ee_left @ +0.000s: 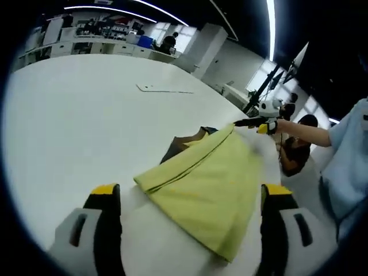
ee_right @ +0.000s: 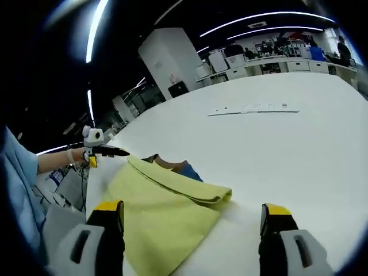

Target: Fold the garment on the visible template until the final outline fits inside the template.

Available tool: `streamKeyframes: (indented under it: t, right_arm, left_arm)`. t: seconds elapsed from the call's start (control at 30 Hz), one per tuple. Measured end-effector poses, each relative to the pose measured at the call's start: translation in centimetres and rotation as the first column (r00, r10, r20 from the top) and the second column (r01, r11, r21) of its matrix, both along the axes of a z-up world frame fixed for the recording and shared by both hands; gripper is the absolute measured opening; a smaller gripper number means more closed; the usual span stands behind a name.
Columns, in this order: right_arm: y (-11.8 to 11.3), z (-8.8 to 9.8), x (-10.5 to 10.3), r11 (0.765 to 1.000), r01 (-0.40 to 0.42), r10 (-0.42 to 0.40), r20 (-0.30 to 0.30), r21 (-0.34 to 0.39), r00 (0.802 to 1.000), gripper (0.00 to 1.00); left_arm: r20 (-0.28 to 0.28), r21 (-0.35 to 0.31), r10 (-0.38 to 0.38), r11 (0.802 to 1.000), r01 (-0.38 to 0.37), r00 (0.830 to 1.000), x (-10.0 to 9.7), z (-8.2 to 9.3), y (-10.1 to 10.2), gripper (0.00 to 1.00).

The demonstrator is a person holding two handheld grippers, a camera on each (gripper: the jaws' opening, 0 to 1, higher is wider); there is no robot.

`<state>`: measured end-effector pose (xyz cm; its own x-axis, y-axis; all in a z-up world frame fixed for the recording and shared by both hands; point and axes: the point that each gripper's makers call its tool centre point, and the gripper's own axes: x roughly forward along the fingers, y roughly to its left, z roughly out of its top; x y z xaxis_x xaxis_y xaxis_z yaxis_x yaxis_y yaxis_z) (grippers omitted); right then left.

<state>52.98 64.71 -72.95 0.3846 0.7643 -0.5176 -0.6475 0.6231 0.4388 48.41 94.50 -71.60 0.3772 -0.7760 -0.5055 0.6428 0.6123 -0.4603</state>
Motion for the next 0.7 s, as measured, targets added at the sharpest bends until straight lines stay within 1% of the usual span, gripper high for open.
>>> streamKeyframes:
  t: [0.13, 0.27, 0.33, 0.4, 0.5, 0.6, 0.7]
  right_arm:
    - [0.1, -0.1, -0.3, 1.000, -0.008, 0.008, -0.005, -0.005, 1.000, 1.00]
    - [0.6, 0.0, -0.8, 1.000, -0.023, 0.023, -0.011, 0.007, 1.000, 0.99]
    - [0.9, 0.1, -1.0, 0.999, -0.030, 0.030, -0.012, 0.013, 0.999, 0.99]
    - [1.2, 0.1, -1.4, 0.999, -0.038, 0.039, -0.019, 0.017, 0.999, 0.98]
    - [1.7, -0.2, -2.0, 0.998, -0.057, 0.058, -0.030, 0.019, 0.998, 0.97]
    - [2.2, -0.6, -2.6, 0.996, -0.082, 0.083, -0.044, 0.014, 0.996, 0.96]
    - [2.7, -0.9, -2.9, 0.995, -0.096, 0.097, -0.048, 0.017, 0.994, 0.95]
  left_arm:
    - [-0.008, 0.004, -0.033, 0.999, 0.033, 0.999, -0.7, 0.0, -0.5, 0.99]
    - [-0.019, 0.014, -0.055, 0.998, 0.056, 0.998, -1.5, -0.3, -0.8, 0.99]
    - [-0.035, 0.013, -0.067, 0.998, 0.068, 0.997, -1.9, -0.4, -1.0, 0.97]
    - [-0.038, 0.003, -0.078, 0.997, 0.078, 0.996, -2.4, -0.3, -1.4, 0.96]
    - [-0.049, -0.008, -0.088, 0.996, 0.087, 0.995, -2.7, -0.5, -1.8, 0.95]
    - [-0.059, -0.001, -0.095, 0.996, 0.095, 0.994, -2.8, -1.0, -1.9, 0.95]
    - [-0.064, -0.009, -0.094, 0.996, 0.094, 0.994, -2.7, -1.1, -2.1, 0.94]
